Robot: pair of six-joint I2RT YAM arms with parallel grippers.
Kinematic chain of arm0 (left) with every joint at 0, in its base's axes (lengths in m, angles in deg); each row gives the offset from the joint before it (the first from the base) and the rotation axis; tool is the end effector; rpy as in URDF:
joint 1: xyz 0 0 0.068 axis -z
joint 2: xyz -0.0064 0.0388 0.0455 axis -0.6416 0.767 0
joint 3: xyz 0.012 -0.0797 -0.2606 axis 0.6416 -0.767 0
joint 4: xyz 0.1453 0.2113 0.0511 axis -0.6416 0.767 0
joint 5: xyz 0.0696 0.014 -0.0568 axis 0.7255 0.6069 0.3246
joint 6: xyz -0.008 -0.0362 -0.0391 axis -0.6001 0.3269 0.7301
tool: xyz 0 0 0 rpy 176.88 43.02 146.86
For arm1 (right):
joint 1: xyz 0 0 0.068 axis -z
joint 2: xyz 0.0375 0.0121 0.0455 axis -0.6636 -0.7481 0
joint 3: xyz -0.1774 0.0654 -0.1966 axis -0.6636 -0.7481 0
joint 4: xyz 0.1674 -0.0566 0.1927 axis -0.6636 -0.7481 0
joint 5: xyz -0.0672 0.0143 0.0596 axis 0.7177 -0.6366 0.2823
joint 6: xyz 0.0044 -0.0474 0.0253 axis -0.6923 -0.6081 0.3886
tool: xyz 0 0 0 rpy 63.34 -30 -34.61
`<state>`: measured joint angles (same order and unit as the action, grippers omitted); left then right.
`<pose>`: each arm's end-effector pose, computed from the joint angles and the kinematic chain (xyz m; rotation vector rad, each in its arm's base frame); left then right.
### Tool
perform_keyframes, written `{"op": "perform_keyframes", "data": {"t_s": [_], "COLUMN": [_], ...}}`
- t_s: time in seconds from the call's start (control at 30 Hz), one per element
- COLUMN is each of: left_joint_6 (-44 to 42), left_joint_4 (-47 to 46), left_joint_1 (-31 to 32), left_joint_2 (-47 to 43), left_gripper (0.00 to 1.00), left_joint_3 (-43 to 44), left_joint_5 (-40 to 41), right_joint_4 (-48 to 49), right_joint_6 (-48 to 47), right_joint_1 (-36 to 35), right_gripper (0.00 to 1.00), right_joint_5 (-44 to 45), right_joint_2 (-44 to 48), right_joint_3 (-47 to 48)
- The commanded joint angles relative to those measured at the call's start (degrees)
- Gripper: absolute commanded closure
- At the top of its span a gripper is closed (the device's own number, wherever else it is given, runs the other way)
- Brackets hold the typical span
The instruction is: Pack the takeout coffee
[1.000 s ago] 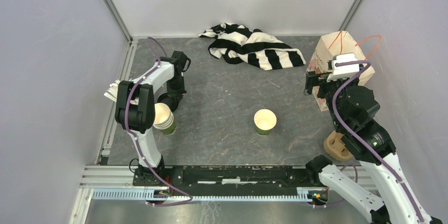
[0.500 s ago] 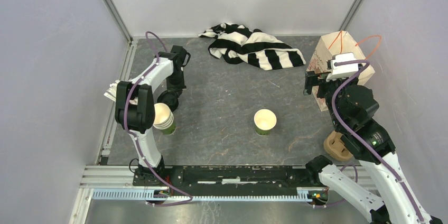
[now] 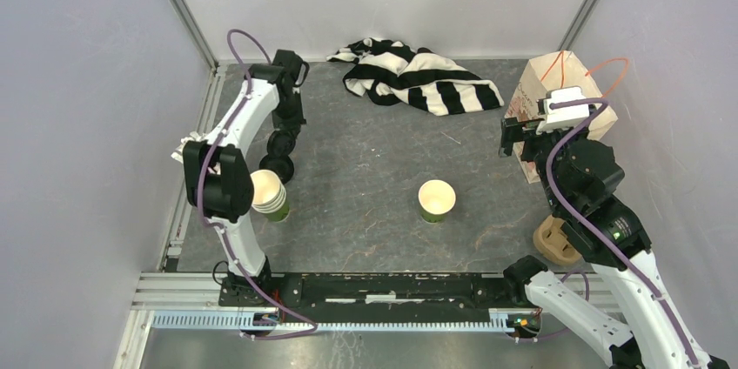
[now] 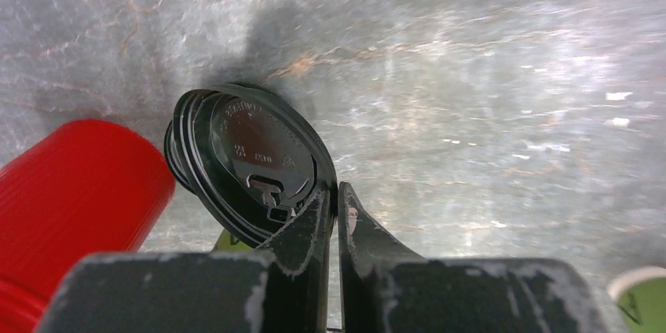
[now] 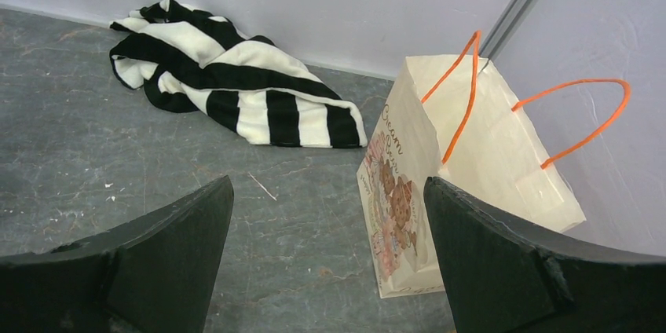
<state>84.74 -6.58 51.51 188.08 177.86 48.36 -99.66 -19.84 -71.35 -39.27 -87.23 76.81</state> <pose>0.3725 -0.0709 0.2668 -0.2319 2.8318 0.1095 0.1084 0.0435 0.4332 -0.1330 1.6229 -0.0481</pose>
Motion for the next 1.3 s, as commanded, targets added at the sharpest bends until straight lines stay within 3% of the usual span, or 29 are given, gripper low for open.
{"op": "perform_keyframes", "data": {"t_s": [0.0,0.1,0.17,0.27,0.3,0.4,0.47,0.67,0.9,1.27], "left_joint_6": [1.6,6.0,11.4,25.3,31.3,48.4,55.2,57.5,59.1,58.6], "left_joint_4": [2.1,-2.1,-10.2,-28.0,-39.8,-64.6,-74.5,-80.2,-83.7,-82.9], "left_joint_1": [-0.3,-0.3,-0.3,0.0,0.2,2.0,4.4,13.3,16.9,20.3], "left_joint_2": [-6.3,-9.8,-13.3,-21.2,-24.0,-31.0,-33.6,-35.4,-36.9,-37.3], "left_gripper": [0.98,0.98,0.98,0.98,0.98,0.98,0.98,0.98,0.98,0.98], "left_joint_3": [8.1,10.0,8.0,-2.7,-9.4,-23.1,-28.6,-32.7,-35.4,-36.2], "left_joint_5": [-9.3,-22.6,-31.6,-44.1,-46.9,-50.4,-51.0,-51.2,-51.8,-52.0], "right_joint_4": [0.2,-0.9,-0.4,1.3,2.2,4.7,6.1,13.6,26.6,32.4], "right_joint_6": [0.5,3.3,6.9,12.1,13.8,17.3,19.6,32.1,52.8,55.2], "right_joint_1": [-0.2,-0.2,-0.2,-0.2,-0.1,-0.1,-0.2,-0.1,5.2,5.8], "right_gripper": [0.02,0.02,0.02,0.02,0.02,0.02,0.02,0.02,0.02,0.02], "right_joint_5": [-1.9,-3.9,-5.8,-11.9,-14.8,-25.0,-31.1,-48.9,-64.6,-66.6], "right_joint_2": [-1.0,-1.3,-1.2,-2.7,-3.6,-6.9,-9.2,-15.0,-17.2,-18.4], "right_joint_3": [2.4,3.0,1.5,-0.3,-0.7,-1.1,-0.6,-0.4,-7.6,-9.7]}}
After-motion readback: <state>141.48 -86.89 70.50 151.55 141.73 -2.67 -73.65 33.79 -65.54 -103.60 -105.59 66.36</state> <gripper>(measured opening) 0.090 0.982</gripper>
